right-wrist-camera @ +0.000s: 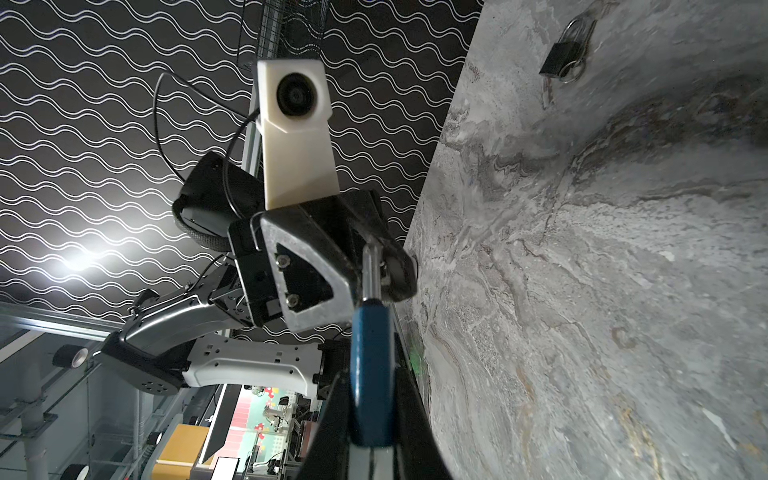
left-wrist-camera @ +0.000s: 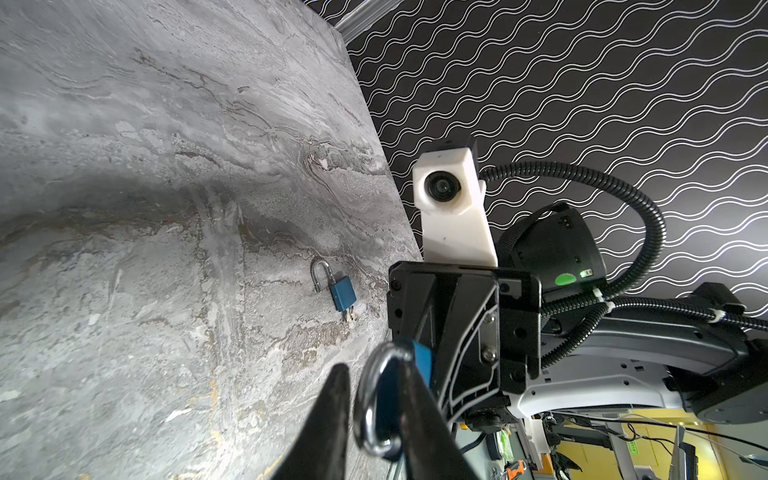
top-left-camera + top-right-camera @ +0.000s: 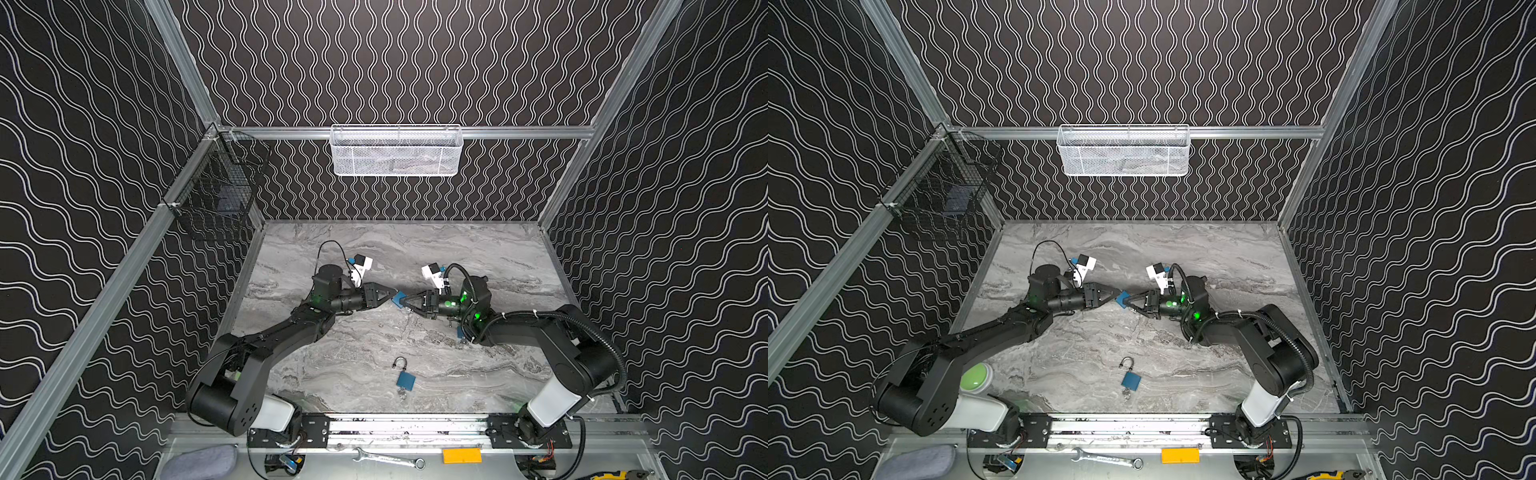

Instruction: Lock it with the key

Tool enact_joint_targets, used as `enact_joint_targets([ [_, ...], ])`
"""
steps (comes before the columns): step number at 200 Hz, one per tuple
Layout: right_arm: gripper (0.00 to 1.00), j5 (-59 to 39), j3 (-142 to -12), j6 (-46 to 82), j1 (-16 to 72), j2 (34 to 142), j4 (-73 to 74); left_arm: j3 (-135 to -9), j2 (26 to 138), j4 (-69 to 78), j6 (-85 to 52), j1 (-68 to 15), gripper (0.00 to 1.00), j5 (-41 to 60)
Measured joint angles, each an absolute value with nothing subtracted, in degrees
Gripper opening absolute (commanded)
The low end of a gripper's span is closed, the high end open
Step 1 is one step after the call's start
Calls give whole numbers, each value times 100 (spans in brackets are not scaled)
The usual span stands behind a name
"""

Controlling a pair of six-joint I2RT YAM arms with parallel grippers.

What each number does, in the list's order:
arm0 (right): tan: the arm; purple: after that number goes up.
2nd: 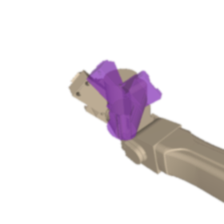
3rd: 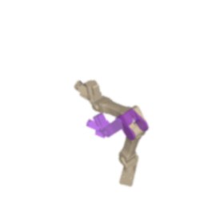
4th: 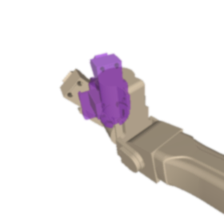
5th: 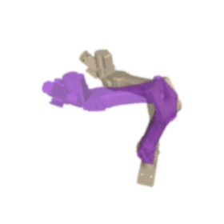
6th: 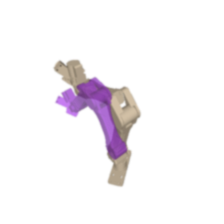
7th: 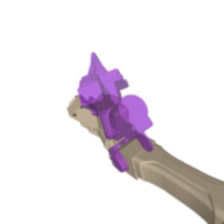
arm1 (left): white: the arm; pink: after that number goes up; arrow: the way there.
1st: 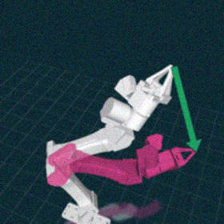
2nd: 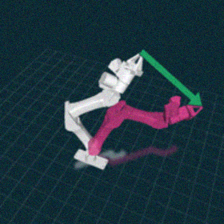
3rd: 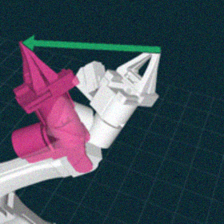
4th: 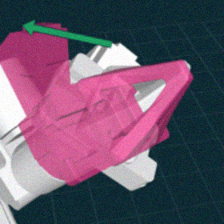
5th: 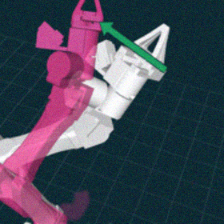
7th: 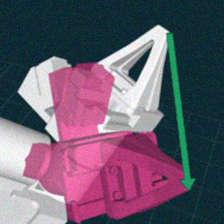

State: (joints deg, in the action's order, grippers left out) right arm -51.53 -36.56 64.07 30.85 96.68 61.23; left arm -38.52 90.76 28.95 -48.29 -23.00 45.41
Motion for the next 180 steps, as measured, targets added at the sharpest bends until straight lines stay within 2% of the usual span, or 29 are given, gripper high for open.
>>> enact_joint_targets([
  [61, 0, -5172, -3653, 6246, 3076, 9668, 6117, -3938, 9153, 2893, -5120, -2305, 0, 4565],
  [82, 0, -5170, -3645, 6237, 3074, 9668, 6117, -3951, 9170, 2864, -5127, -2305, 0, 4560],
  [135, 24, -5111, -3568, 6351, 3076, 9699, 6123, -3972, 9220, 2727, -5118, -2327, 0, 4508],
  [152, 25, -5059, -3540, 6403, 3076, 9699, 6106, -3972, 9266, 2783, -5107, -2344, 0, 4480],
  [168, 33, -4956, -3483, 6403, 3076, 9671, 6055, -3959, 9354, 2895, -5131, -2346, 0, 4497],
  [180, 34, -4917, -3474, 6372, 3076, 9603, 5961, -3916, 9428, 3026, -5273, -2346, 0, 4506],
])
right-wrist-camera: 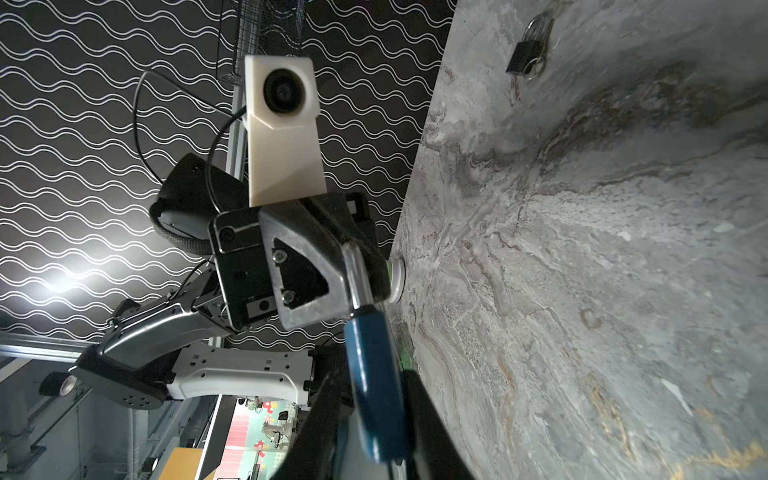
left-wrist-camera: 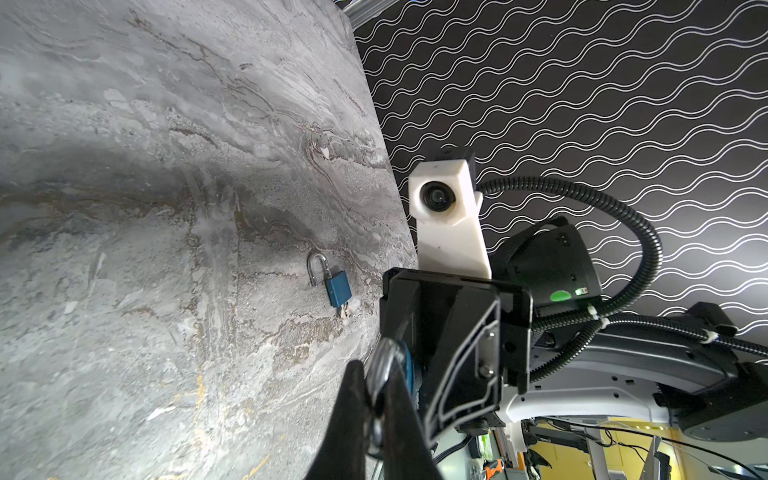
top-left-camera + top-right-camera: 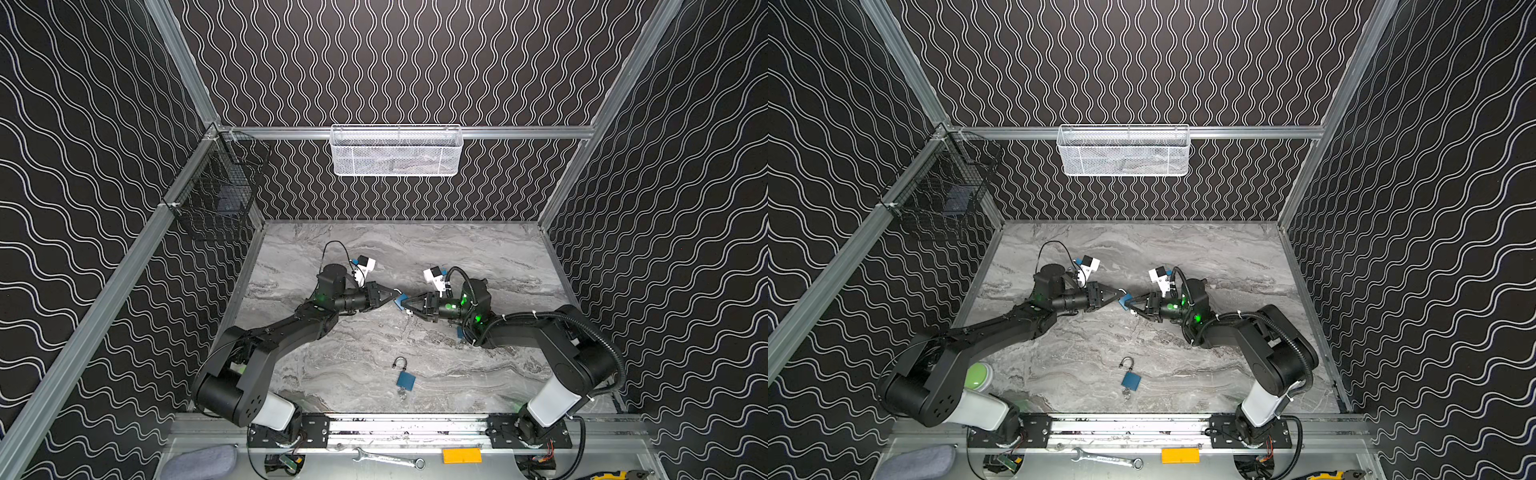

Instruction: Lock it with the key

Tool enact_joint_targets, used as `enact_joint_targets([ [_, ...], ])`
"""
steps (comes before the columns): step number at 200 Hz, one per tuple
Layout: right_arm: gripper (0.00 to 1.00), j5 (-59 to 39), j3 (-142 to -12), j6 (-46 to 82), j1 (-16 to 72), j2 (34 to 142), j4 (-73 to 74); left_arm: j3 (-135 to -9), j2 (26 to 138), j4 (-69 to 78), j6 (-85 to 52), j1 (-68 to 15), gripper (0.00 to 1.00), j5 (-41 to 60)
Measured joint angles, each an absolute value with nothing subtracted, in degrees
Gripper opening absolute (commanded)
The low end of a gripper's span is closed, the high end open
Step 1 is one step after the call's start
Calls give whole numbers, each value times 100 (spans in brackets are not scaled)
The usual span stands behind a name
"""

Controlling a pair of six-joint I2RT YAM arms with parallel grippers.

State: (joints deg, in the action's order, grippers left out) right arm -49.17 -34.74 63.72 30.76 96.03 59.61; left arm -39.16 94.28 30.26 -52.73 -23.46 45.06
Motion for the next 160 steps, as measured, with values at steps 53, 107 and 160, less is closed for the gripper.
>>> enact_joint_targets([
  [53, 48, -4836, -3277, 6254, 3074, 9511, 5968, -3844, 9574, 3380, -5557, -2346, 0, 4427],
  [107, 46, -4829, -2956, 6495, 3079, 9627, 6563, -3830, 9601, 3406, -5804, -2331, 0, 4178],
  [160, 46, -4716, -2930, 6545, 3076, 9690, 6713, -3789, 9677, 3634, -5986, -2329, 0, 4132],
])
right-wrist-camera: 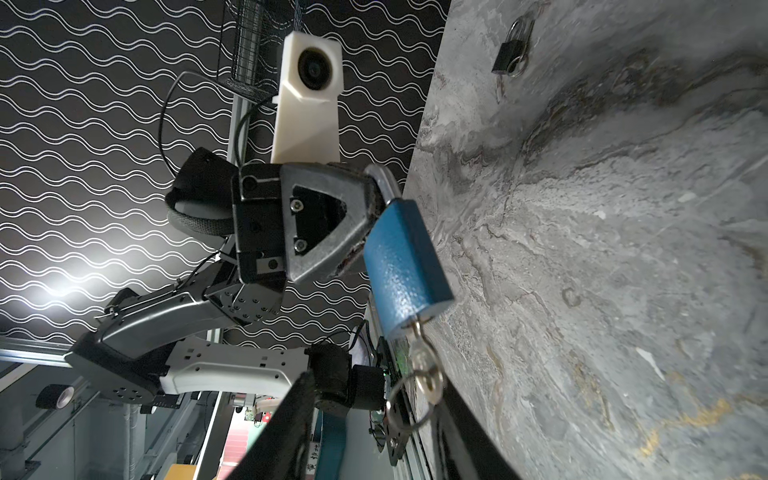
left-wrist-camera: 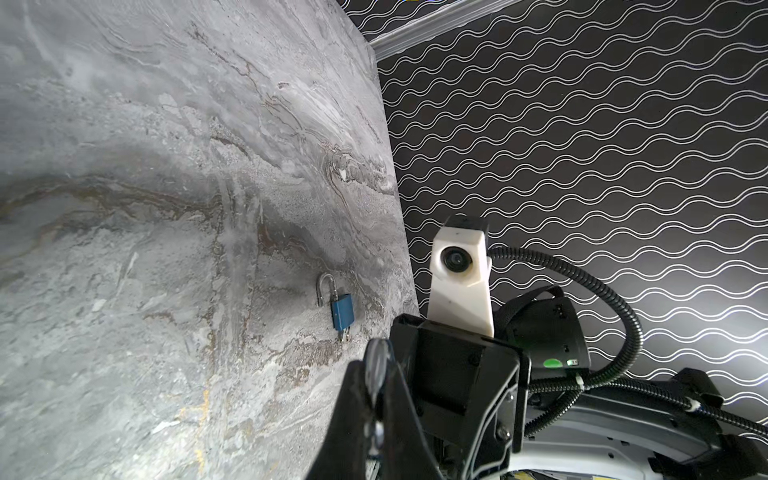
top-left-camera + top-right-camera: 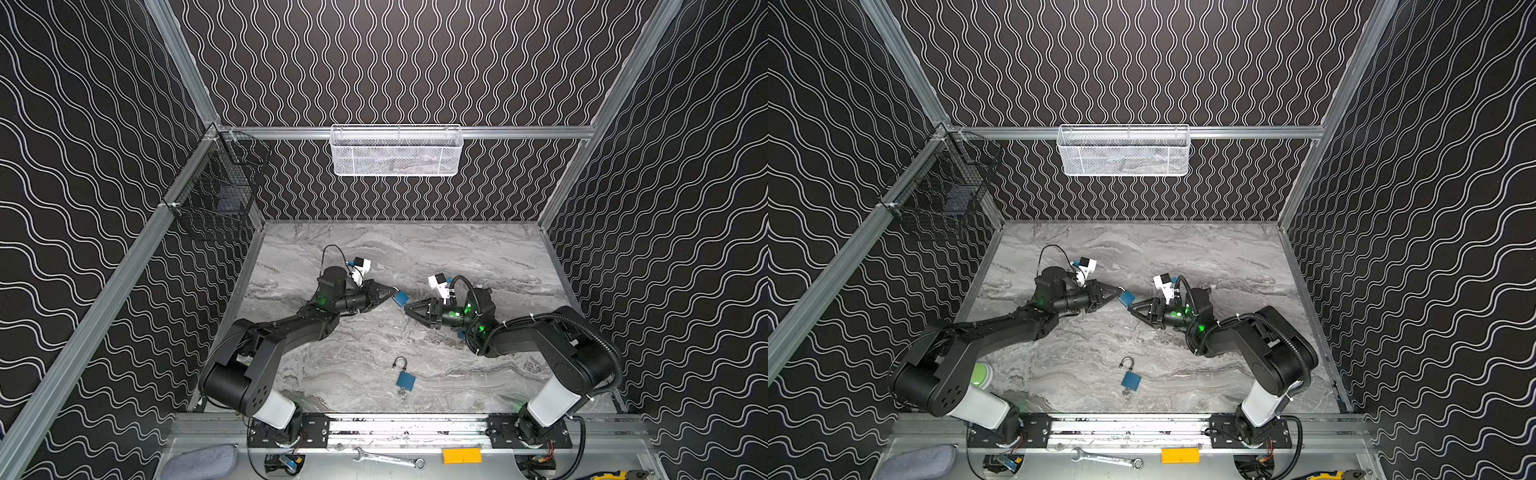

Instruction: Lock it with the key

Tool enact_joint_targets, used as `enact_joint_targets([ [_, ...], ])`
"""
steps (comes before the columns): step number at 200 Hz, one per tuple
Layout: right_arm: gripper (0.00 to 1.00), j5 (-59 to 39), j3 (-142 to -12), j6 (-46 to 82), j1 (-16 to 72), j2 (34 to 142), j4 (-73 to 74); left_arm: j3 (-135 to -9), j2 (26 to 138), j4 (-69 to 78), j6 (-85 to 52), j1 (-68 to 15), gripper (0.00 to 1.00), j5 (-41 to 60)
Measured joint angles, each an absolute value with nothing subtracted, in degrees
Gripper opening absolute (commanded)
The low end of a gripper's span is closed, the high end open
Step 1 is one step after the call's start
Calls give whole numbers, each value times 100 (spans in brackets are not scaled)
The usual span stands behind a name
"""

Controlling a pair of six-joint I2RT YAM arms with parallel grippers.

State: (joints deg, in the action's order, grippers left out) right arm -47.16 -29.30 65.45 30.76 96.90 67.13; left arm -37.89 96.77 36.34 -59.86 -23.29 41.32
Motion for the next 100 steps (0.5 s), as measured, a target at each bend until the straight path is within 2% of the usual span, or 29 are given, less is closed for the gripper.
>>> enact_joint_targets([
  [59, 46, -4504, -3070, 6379, 3081, 9723, 6665, -3789, 9570, 3603, -6003, -2327, 0, 4136],
  [100, 39, -4381, -3111, 6346, 3079, 9828, 6600, -3782, 9566, 3614, -6007, -2324, 0, 4136],
])
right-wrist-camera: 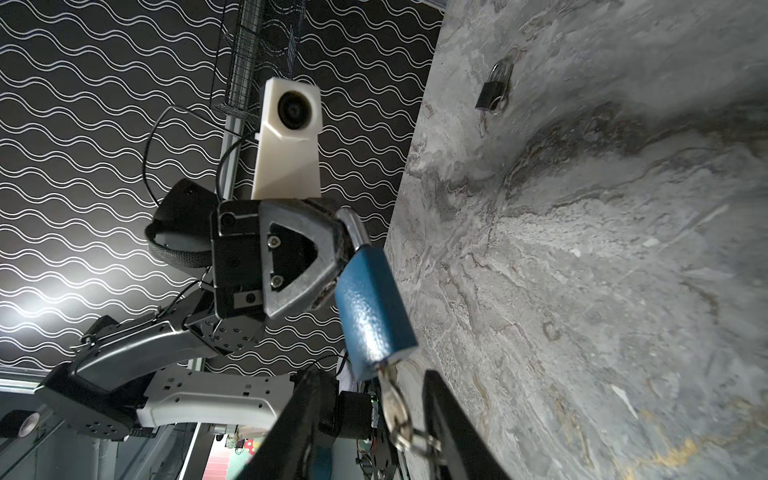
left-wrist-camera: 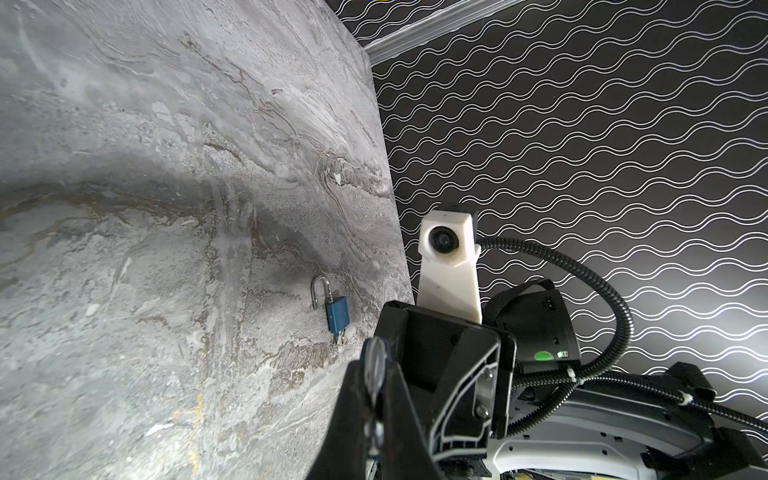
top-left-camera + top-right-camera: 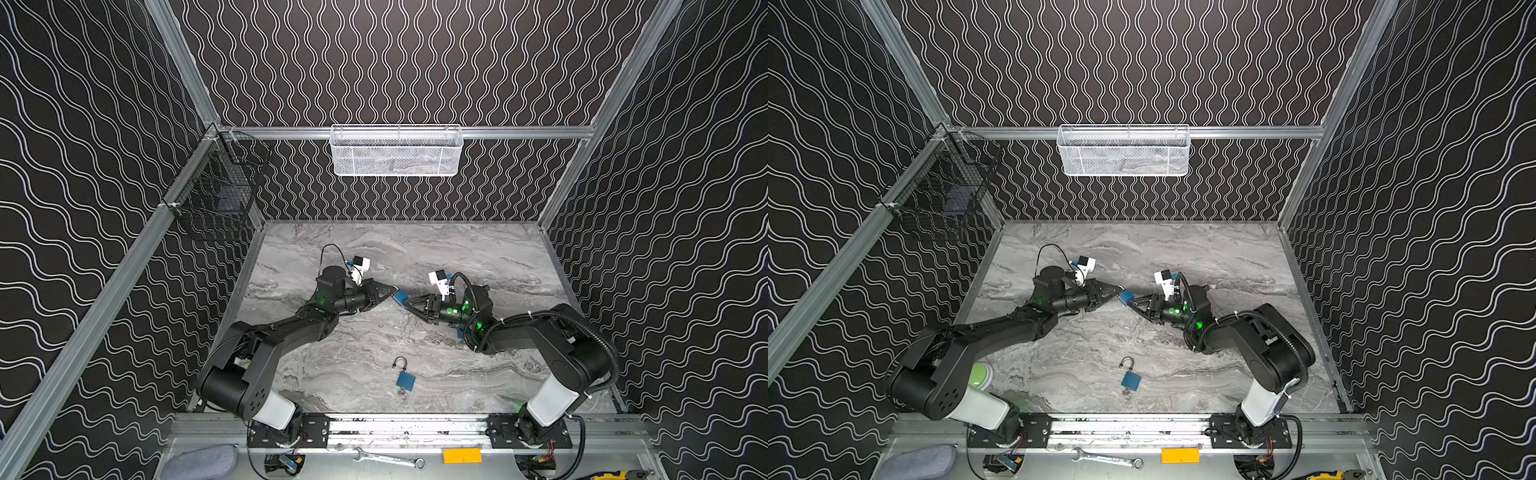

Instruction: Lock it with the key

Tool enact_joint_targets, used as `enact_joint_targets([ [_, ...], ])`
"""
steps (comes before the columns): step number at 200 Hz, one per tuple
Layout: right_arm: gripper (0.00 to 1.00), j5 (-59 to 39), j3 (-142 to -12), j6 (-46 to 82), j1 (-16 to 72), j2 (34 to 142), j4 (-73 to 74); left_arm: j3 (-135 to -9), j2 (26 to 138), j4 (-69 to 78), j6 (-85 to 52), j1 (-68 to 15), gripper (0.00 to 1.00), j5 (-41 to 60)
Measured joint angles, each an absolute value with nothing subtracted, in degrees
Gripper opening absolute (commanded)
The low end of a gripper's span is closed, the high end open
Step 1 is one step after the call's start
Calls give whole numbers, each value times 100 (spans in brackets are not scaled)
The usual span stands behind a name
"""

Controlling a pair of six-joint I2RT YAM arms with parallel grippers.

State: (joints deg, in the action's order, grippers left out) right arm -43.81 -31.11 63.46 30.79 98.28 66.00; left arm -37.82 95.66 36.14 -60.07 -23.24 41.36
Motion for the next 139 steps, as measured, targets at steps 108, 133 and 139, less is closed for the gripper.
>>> enact_joint_targets([
  [108, 2, -4359, -3033, 6340, 3079, 9800, 6665, -3752, 9633, 3706, -6246, -2298, 0, 4213],
  [133, 0, -4383, -3033, 6340, 3079, 9800, 6713, -3752, 9629, 3664, -6263, -2298, 0, 4219],
  [139, 0, -4383, -3033, 6340, 3079, 9800, 6716, -3752, 9629, 3664, -6263, -2298, 0, 4219],
])
